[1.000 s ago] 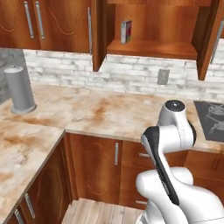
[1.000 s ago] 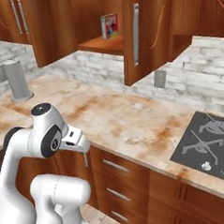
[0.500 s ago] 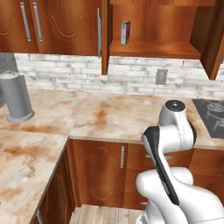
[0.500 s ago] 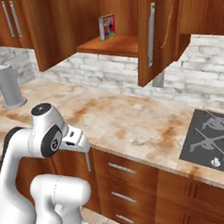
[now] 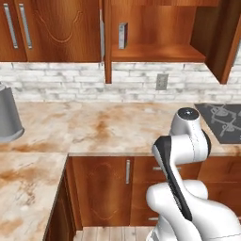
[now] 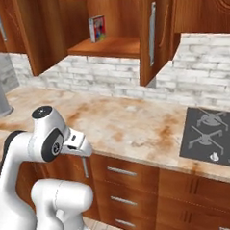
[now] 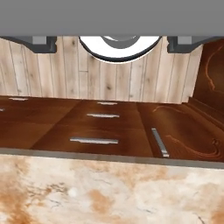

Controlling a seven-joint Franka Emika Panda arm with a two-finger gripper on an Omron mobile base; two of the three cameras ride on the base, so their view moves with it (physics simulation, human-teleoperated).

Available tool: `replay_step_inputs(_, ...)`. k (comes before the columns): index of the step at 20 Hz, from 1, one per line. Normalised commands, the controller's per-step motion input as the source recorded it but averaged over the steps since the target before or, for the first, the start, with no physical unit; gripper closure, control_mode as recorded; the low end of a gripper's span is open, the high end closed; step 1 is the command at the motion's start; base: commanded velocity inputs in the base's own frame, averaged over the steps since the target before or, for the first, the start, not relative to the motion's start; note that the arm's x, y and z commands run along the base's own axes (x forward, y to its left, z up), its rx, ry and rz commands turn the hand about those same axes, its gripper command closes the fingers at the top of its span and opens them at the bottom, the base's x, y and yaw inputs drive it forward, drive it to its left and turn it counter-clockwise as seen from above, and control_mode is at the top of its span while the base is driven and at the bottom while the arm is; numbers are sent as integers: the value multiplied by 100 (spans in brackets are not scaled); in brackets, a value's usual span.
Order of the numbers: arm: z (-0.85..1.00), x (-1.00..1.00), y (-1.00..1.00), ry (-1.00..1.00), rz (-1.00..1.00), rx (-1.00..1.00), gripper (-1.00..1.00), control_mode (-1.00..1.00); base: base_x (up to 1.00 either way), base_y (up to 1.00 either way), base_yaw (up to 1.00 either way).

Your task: Pick the avocado and bread from the counter and place them on the plate. Then pick the jam from the cabinet and place it next to the plate. Lastly close the cabinet door.

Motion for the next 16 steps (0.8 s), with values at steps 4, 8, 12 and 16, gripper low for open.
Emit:
replay_step_inputs(4,0,0,0,0,0,0,-100,100,16,20,-11)
replay_step_inputs(8,0,0,0,0,0,0,-100,100,19,18,-17)
replay_step_inputs(12,0,0,0,0,0,0,-100,100,23,19,-14)
replay_step_inputs(16,0,0,0,0,0,0,-100,100,33,22,-6)
